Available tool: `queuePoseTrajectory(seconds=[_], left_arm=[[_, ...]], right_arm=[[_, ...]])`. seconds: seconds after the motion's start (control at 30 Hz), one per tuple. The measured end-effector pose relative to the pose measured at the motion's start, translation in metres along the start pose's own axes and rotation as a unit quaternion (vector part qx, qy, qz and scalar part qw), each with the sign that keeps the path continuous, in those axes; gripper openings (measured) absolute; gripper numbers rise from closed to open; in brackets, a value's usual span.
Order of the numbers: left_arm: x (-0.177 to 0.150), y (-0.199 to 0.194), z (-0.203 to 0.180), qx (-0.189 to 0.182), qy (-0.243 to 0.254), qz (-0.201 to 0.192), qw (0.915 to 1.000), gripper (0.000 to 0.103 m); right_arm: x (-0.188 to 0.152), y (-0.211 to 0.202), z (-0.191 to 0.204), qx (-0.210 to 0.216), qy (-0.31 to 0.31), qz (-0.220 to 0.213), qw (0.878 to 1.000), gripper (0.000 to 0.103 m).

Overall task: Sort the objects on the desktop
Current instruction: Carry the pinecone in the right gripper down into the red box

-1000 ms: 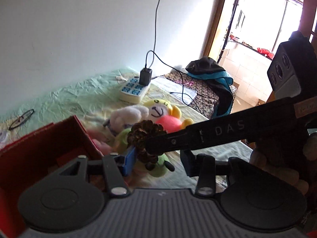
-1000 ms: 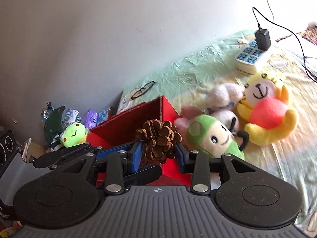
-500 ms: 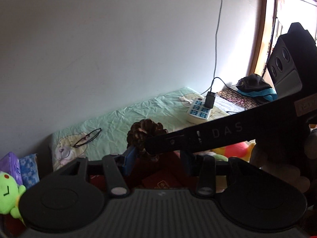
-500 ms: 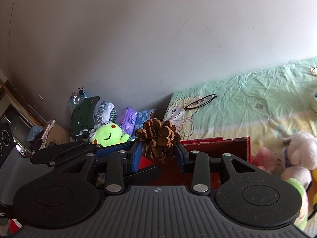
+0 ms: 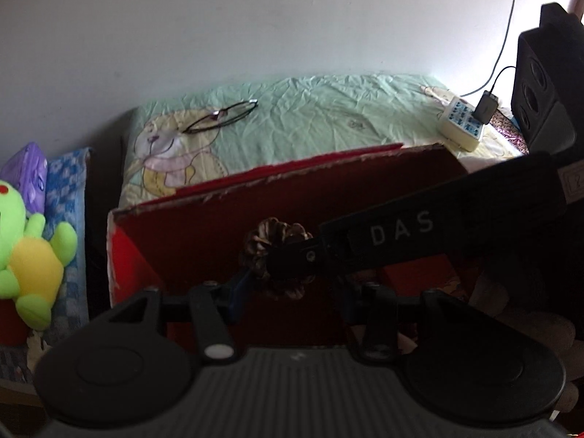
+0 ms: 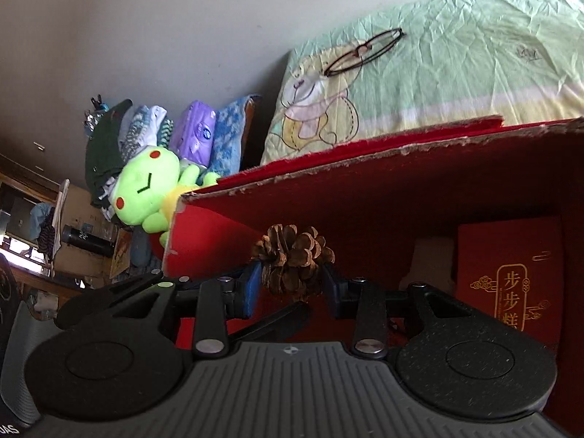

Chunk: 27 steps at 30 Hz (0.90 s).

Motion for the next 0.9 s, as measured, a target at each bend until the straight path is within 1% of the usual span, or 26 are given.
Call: queuePoseTrajectory(seconds=[0.1, 0.2, 0.27, 0.37, 0.43, 0.5, 0.53, 0.6, 0.67, 0.73, 0.8, 0.83, 0.87, 0.9], left_arm=[[-0.001, 0.015, 0.013, 0.016, -0.021, 0.028, 0.9993, 0.044], [-0.004, 0.021, 0.018, 0.036, -0.029, 0.045, 0.9979, 0.044], [-0.006, 0.023, 0.023, 0.030, -0.042, 0.055, 0.9972, 0.045], [-0.007, 0.020, 0.021, 0.034, -0.045, 0.052, 0.9970, 0.038], [-0.007, 0.019, 0.019, 0.040, -0.045, 0.051, 0.9969, 0.036], [-0.006, 0.018, 0.020, 0.032, -0.050, 0.050, 0.9970, 0.036], [-0.006, 0.019, 0.021, 0.028, -0.054, 0.053, 0.9968, 0.036], [-0.005, 0.021, 0.021, 0.027, -0.057, 0.064, 0.9960, 0.033], [-0.004, 0.025, 0.022, 0.022, -0.063, 0.078, 0.9947, 0.031], [-0.003, 0.027, 0.022, 0.021, -0.066, 0.084, 0.9941, 0.030], [-0.004, 0.027, 0.021, 0.025, -0.066, 0.085, 0.9938, 0.031], [-0.005, 0.028, 0.021, 0.025, -0.065, 0.087, 0.9937, 0.033], [-0.007, 0.028, 0.020, 0.025, -0.064, 0.090, 0.9935, 0.039], [-0.008, 0.029, 0.019, 0.025, -0.064, 0.093, 0.9933, 0.041]], right_arm=[[0.003, 0.019, 0.001, -0.003, -0.005, 0.029, 1.000, 0.039], [0.005, 0.035, 0.002, 0.001, -0.014, 0.038, 0.999, 0.039], [0.006, 0.045, 0.000, 0.000, -0.009, 0.042, 0.999, 0.039], [0.006, 0.059, -0.005, -0.006, -0.003, 0.049, 0.999, 0.039], [0.007, 0.064, -0.011, 0.009, 0.013, 0.050, 0.999, 0.039], [0.009, 0.064, -0.011, 0.015, 0.013, 0.041, 0.999, 0.041], [0.010, 0.064, -0.010, 0.018, 0.010, 0.039, 0.999, 0.041], [0.011, 0.067, -0.010, 0.030, 0.007, 0.050, 0.998, 0.045], [0.010, 0.069, -0.011, 0.032, 0.011, 0.060, 0.998, 0.045], [0.010, 0.068, -0.011, 0.034, 0.008, 0.059, 0.998, 0.045], [0.010, 0.064, -0.010, 0.031, 0.003, 0.050, 0.998, 0.045], [0.010, 0.062, -0.008, 0.023, -0.002, 0.041, 0.999, 0.045], [0.011, 0.060, -0.007, 0.012, -0.008, 0.032, 0.999, 0.045], [0.011, 0.059, -0.006, -0.001, -0.015, 0.023, 1.000, 0.045]])
Point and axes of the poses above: each gripper's, at about its wrist camera, not at the fingertips, and y roughly the way its jaws point, z to its left, x to its top, the point moved 1 cm from there along y, roughly the way its jaws point, and after that the axes turned 5 degrees about -y, right-handed, at the moved point
